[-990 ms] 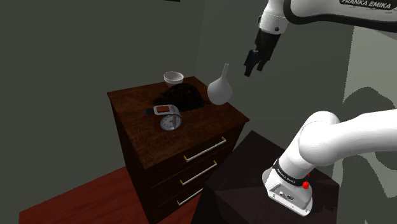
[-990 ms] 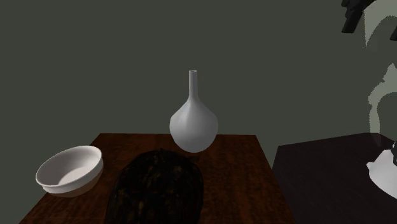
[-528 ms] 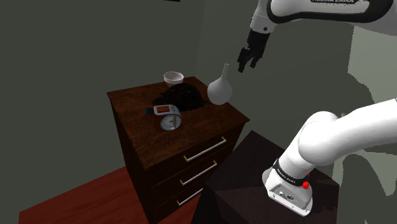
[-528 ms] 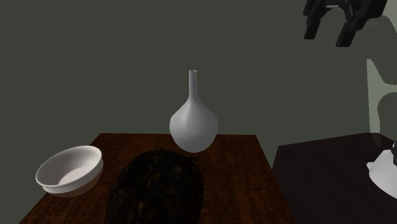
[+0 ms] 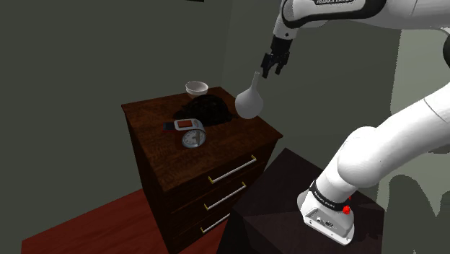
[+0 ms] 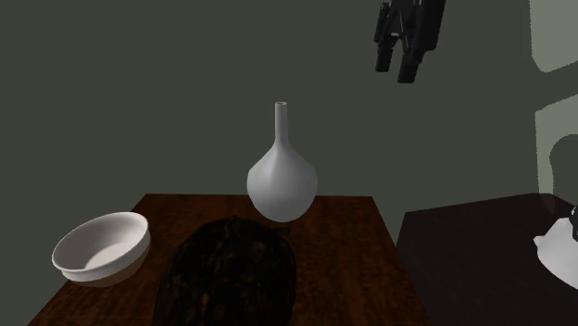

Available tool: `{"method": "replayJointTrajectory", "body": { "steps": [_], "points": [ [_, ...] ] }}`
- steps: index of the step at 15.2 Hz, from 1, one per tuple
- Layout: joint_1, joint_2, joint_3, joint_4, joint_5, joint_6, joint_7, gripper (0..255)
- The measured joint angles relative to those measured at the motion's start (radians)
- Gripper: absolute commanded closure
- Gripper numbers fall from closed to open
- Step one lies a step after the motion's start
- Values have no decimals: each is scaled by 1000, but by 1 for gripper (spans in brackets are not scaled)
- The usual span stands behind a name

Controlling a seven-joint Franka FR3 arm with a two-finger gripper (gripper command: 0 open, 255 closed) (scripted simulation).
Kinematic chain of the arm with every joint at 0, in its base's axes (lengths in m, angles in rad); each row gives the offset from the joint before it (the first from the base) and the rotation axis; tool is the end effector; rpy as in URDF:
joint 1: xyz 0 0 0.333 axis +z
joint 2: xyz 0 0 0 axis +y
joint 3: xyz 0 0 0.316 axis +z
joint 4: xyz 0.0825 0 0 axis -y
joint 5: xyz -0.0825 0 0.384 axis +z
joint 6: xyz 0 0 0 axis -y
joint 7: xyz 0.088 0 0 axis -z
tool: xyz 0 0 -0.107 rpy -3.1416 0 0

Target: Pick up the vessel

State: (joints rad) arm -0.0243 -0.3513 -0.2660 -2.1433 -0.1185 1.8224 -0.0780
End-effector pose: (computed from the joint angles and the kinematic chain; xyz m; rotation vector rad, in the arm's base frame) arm 0.4304 -0.1513 0.5437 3.1027 -0.2632 0.0243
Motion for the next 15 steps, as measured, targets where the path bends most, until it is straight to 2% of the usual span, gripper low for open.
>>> {"method": "replayJointTrajectory", "body": {
  "steps": [9,15],
  "points": [
    [-37,364,-109,291,114,46,-151,0],
    [-108,630,-138,564,228,4,-244,0]
  ]
}}
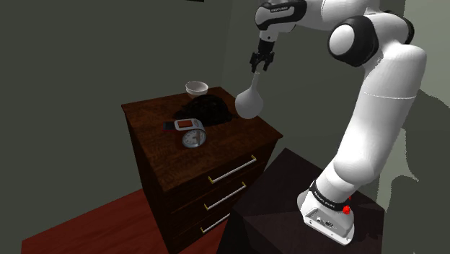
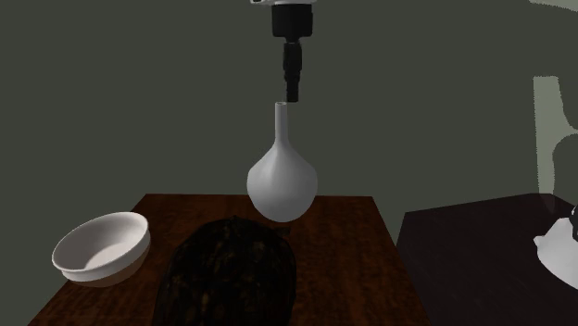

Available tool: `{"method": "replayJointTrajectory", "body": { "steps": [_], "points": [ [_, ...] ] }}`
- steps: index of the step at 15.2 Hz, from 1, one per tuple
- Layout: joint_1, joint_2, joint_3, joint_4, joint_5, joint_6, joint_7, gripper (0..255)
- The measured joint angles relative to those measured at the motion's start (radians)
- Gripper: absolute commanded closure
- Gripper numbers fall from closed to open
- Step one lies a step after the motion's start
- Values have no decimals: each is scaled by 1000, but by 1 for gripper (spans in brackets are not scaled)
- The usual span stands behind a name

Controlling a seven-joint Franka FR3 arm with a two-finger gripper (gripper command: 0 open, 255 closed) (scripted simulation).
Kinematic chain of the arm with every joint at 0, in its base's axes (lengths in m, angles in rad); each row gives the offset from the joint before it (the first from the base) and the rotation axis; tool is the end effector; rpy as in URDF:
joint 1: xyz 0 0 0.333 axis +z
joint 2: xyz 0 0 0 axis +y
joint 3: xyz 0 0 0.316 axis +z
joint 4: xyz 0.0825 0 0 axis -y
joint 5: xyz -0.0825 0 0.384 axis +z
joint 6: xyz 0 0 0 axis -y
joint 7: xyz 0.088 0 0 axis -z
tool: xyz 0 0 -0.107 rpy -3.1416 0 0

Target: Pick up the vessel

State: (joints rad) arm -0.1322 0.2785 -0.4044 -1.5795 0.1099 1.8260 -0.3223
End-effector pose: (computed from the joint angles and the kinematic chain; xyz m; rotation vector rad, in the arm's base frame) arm 0.5668 -0.2968 0.4871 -3.1193 0.3589 0.0143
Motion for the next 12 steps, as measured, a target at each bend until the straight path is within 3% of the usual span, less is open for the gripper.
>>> {"method": "replayJointTrajectory", "body": {
  "steps": [3,10,11,12],
  "points": [
    [-38,97,-1,112,39,-28,-27,0],
    [-41,121,3,57,51,46,-37,0],
    [-40,122,4,52,52,53,-37,255],
    [-39,122,4,50,52,56,-36,255]
  ]
}}
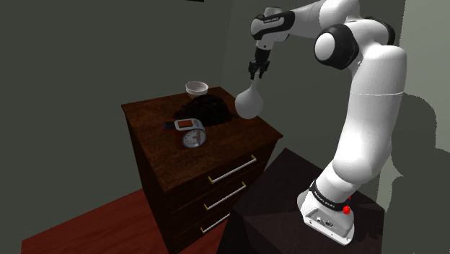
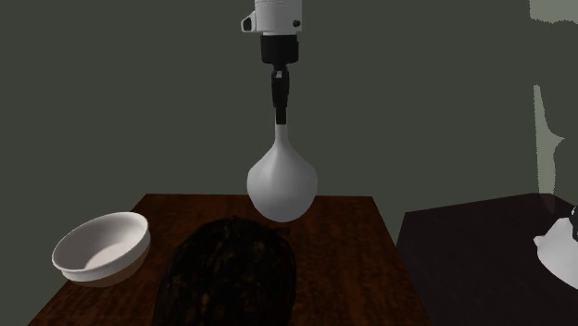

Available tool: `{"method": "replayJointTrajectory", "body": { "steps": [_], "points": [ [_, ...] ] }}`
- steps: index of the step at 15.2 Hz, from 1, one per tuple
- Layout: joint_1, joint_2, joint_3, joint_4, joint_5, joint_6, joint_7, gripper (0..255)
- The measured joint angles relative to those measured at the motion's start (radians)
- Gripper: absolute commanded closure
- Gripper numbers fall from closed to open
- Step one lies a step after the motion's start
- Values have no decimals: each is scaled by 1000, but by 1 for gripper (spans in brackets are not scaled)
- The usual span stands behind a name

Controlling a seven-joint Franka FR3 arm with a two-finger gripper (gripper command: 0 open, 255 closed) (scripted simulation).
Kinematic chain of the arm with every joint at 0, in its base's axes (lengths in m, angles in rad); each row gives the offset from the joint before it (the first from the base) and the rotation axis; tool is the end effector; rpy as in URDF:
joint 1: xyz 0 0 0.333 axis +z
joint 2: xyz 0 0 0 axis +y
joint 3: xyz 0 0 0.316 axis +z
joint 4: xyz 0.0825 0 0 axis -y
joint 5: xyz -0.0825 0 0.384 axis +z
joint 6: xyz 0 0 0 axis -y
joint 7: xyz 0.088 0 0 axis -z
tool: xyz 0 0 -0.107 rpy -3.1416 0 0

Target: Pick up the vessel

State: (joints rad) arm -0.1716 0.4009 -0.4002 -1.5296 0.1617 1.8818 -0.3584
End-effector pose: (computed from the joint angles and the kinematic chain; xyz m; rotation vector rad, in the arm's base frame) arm 0.5866 -0.3206 0.4397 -3.1118 0.3704 0.0219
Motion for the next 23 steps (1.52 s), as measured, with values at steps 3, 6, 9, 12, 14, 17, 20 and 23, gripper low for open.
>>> {"method": "replayJointTrajectory", "body": {
  "steps": [3,6,9,12,14,17,20,23],
  "points": [
    [0,1,0,-1,1,2,0,255],
    [0,1,0,0,1,2,0,255],
    [0,1,0,-1,1,2,0,255],
    [-1,-6,-2,16,-3,-23,1,255],
    [-1,-9,-2,38,-5,-48,4,255],
    [-4,-12,-4,77,-7,-88,6,255],
    [-7,-14,-6,111,-9,-125,7,255],
    [-12,-11,-7,157,-8,-167,8,255]
  ]
}}
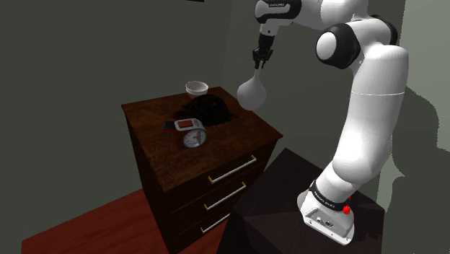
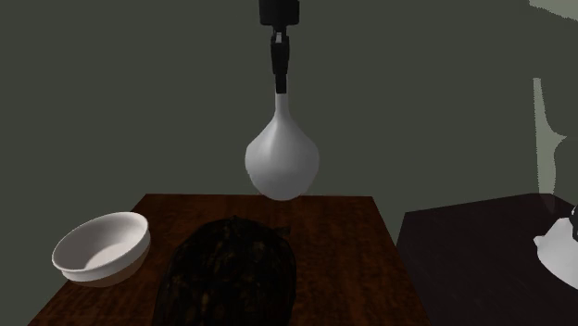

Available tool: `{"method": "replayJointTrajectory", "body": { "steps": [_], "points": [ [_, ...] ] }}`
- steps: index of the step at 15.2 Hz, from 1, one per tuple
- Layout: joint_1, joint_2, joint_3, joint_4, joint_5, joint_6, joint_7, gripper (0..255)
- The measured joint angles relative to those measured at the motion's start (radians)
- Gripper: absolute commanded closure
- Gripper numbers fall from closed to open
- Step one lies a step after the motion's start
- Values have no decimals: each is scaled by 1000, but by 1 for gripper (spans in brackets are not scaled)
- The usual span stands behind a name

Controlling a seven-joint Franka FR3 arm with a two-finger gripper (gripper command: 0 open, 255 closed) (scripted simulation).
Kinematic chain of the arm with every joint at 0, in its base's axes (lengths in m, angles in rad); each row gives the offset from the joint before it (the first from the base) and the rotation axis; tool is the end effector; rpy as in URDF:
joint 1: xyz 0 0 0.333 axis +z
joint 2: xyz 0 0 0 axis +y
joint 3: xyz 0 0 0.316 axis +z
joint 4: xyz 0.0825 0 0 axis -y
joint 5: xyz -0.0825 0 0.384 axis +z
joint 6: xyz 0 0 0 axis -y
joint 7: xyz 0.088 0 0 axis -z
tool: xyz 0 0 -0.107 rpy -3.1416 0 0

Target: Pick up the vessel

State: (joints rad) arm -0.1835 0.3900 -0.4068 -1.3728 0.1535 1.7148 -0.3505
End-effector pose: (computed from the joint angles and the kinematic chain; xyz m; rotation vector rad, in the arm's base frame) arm 0.5862 -0.3214 0.5069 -3.1114 0.3704 0.0235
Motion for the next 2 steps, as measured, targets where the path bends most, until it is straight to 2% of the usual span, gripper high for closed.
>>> {"method": "replayJointTrajectory", "body": {
  "steps": [2],
  "points": [
    [-3,3,0,24,1,-20,1,255]
  ]
}}
